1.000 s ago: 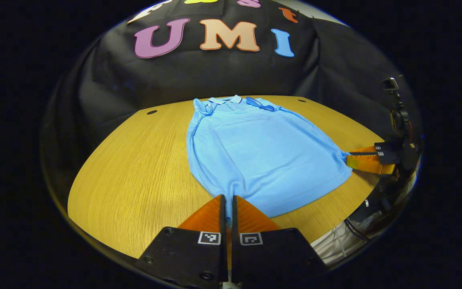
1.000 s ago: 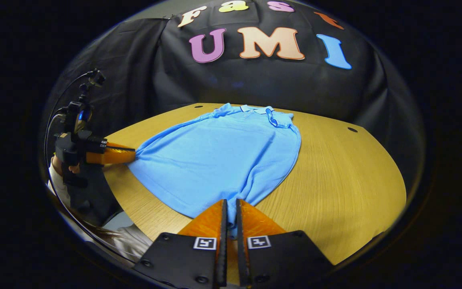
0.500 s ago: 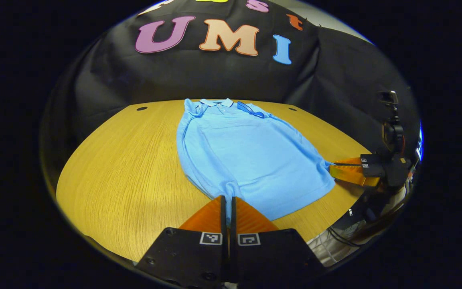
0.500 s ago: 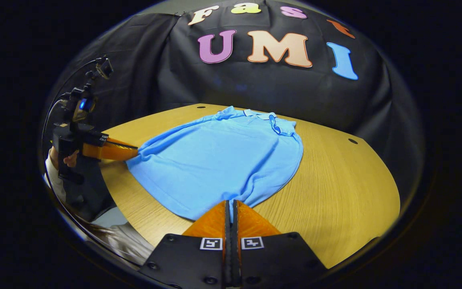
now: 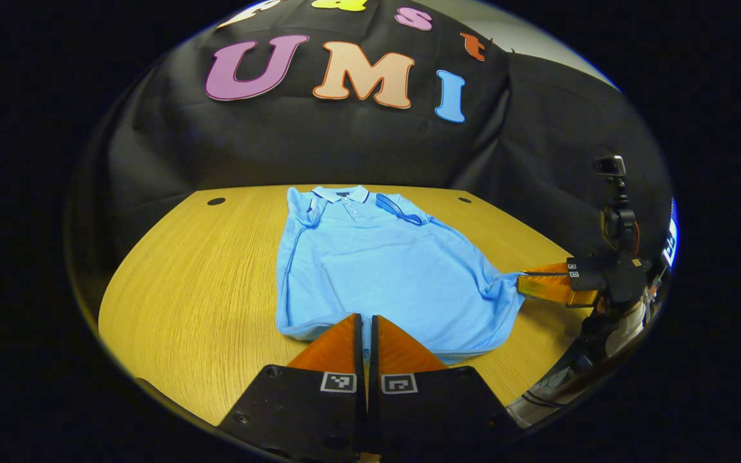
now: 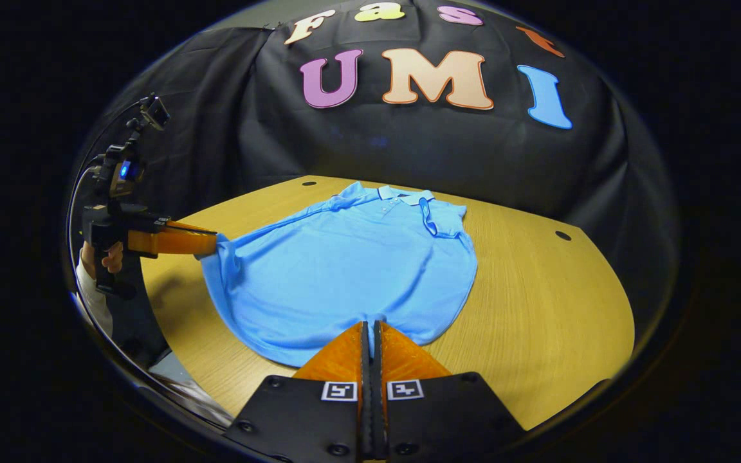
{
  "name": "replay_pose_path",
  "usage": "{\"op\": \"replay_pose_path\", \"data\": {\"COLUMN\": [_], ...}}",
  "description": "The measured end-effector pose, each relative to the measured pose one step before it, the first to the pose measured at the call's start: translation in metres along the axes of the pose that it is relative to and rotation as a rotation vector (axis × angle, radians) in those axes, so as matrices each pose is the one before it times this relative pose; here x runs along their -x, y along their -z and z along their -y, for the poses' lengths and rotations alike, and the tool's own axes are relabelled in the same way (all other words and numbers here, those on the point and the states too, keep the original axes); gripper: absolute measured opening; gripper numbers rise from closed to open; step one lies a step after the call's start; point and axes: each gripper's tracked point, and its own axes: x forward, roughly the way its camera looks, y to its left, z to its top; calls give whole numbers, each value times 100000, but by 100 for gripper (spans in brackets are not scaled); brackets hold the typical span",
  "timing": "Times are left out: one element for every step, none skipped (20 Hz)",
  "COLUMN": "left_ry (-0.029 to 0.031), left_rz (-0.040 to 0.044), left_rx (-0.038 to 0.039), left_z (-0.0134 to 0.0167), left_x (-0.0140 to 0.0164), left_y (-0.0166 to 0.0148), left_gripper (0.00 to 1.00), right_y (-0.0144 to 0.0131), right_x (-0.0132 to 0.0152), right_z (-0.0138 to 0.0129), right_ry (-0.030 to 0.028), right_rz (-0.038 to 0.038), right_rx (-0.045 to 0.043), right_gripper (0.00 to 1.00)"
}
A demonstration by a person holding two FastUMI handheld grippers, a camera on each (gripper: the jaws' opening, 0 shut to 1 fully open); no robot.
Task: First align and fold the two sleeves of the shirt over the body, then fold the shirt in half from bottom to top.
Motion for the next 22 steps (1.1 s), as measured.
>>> {"op": "replay_pose_path", "data": {"left_ry": [57, -156, -141, -187, -701, -916, -1235, -369, 5, 258, 130, 27, 167, -157, -402, -343, -286, -664, -602, -414, -659, -358], "left_rz": [873, 287, 802, 1067, 1020, 1210, 1101, 291, 34, 216, 378, 63, 317, -205, -878, -262, -392, -110, -401, -415, -523, -463], "left_rx": [368, 666, 1022, 954, 617, 780, 602, 55, 423, 472, 641, 630, 669, 650, 514, 576, 430, 496, 17, -193, 2, -221], "left_z": [-355, -393, -343, -421, -651, -734, -647, -472, -175, -204, -260, -231, -210, -336, -442, -374, -305, -460, -431, -398, -400, -234], "left_x": [-652, -595, -560, -710, -688, -759, -872, -857, -737, -822, -918, -634, -789, -786, -764, -763, -700, -738, -798, -861, -798, -823], "left_y": [-841, -610, -739, -910, -918, -971, -756, -676, -582, -748, -827, -669, -737, -630, -382, -454, -408, -448, -314, -342, -331, -364], "left_gripper": [0, 0, 0, 0, 0, 0, 0, 0, 0, 0, 0, 0, 0, 0, 0, 0, 0, 0, 0, 0, 0, 0], "right_y": [-851, -762, -900, -695, -667, -711, -694, -572, -481, -478, -474, -379, -521, -333, -424, -426, -548, -640, -744, -553, -740, -624], "right_x": [-476, -559, -628, -749, -649, -707, -742, -855, -803, -835, -819, -947, -823, -871, -818, -819, -750, -807, -810, -802, -732, -745], "right_z": [451, 528, 632, 628, 693, 531, 490, 479, 450, 470, 404, 307, 330, 468, 464, 295, 338, 452, 354, 544, 348, 263], "right_ry": [841, 937, 1164, 1526, 1484, 929, 769, 659, 861, 697, 508, 261, 118, 825, 526, 318, 535, 499, 312, 916, 798, 940], "right_rz": [300, -201, 402, -136, 157, 74, -165, -199, -488, -328, -311, -360, -564, -1271, -719, -713, -485, -278, -126, -613, 324, 188], "right_rx": [857, 839, 523, 623, 355, 258, 263, 644, 767, 474, 48, -581, -511, -640, -653, -537, -640, -907, -524, -544, -533, 117], "right_gripper": [2, 2, 2, 3, 2, 2, 3, 3, 3, 3, 3, 2, 2, 2, 2, 2, 2, 2, 2, 2, 2, 2]}}
